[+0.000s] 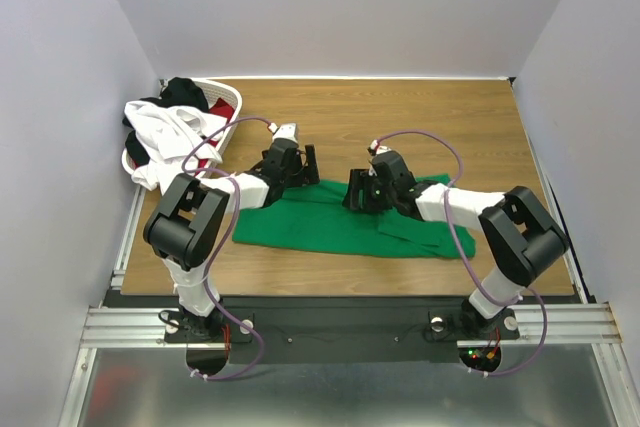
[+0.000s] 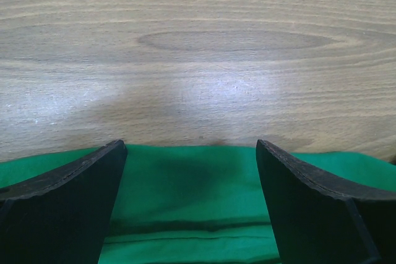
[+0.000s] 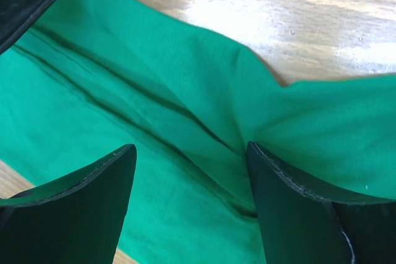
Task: Fold and stack the t-shirts
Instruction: Fold the tshirt
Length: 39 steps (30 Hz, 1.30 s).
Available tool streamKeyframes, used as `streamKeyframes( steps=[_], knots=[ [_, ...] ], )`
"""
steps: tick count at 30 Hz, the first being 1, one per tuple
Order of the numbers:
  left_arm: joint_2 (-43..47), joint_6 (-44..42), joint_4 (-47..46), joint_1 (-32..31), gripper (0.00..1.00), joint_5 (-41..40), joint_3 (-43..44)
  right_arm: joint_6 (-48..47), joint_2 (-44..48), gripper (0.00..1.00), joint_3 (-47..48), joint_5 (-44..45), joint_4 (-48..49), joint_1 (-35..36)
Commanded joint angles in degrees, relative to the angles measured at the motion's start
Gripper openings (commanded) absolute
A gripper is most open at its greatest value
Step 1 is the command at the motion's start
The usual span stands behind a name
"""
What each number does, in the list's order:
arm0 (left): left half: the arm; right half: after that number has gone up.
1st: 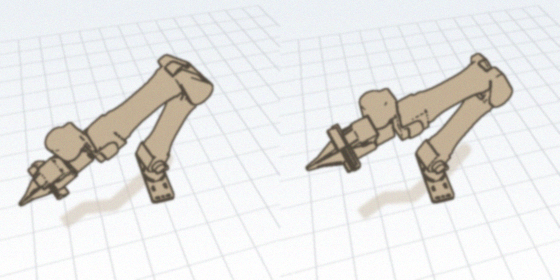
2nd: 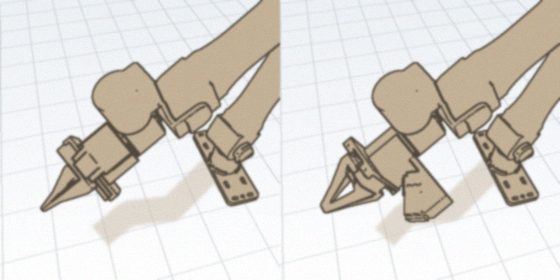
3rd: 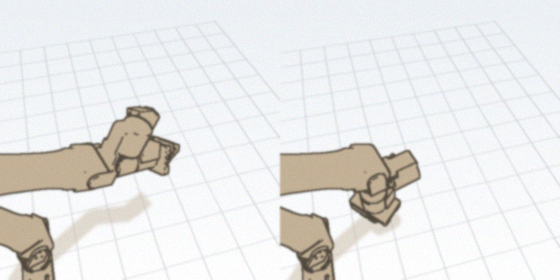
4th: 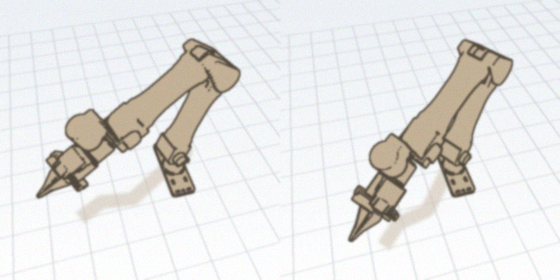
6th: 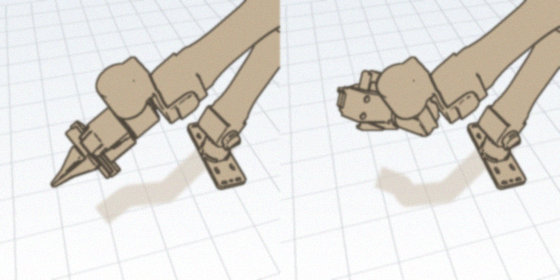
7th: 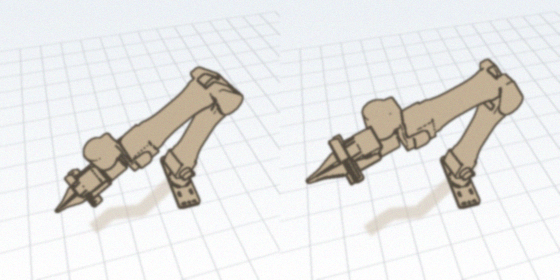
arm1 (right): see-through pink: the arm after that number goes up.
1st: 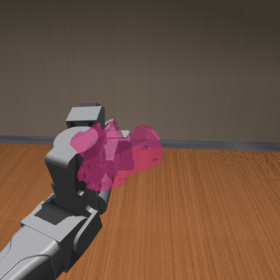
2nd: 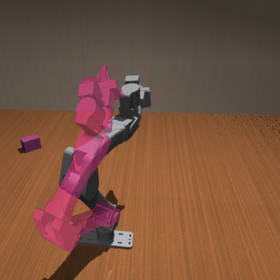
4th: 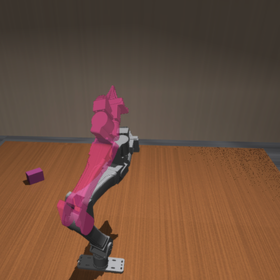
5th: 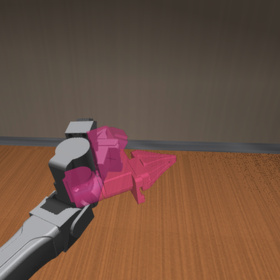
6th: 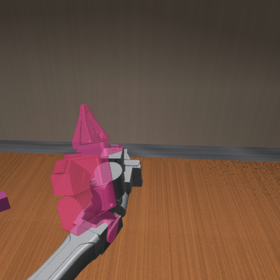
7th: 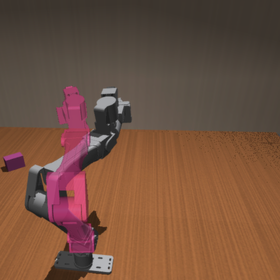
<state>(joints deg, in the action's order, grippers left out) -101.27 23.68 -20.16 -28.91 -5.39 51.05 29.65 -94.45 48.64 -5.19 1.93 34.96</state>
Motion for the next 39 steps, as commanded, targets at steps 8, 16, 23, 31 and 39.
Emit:
streamKeyframes(
  steps=[8,16,23,31,39],
  knots=[
    [6.70,0.05,1.35,-0.27,0.99,-1.82,-1.12,0.58,5.51,0.78,-1.09,1.15,0.44,1.25],
    [8.81,0.40,1.18,-0.63,0.99,-1.91,-4.81,1.38,6.04,0.79,-3.20,1.15,0.35,1.95],
    [11.27,1.45,0.83,-0.80,0.99,-1.64,-8.59,1.55,5.69,0.79,-3.47,1.32,0.44,2.22],
    [16.45,2.60,0.83,-1.59,0.99,-2.00,-13.95,1.47,4.10,0.79,-2.85,2.20,0.44,2.31],
    [21.73,3.12,0.83,-1.94,0.99,-1.82,-19.14,0.67,2.70,0.79,-1.27,2.82,0.35,2.31]
  ],
)
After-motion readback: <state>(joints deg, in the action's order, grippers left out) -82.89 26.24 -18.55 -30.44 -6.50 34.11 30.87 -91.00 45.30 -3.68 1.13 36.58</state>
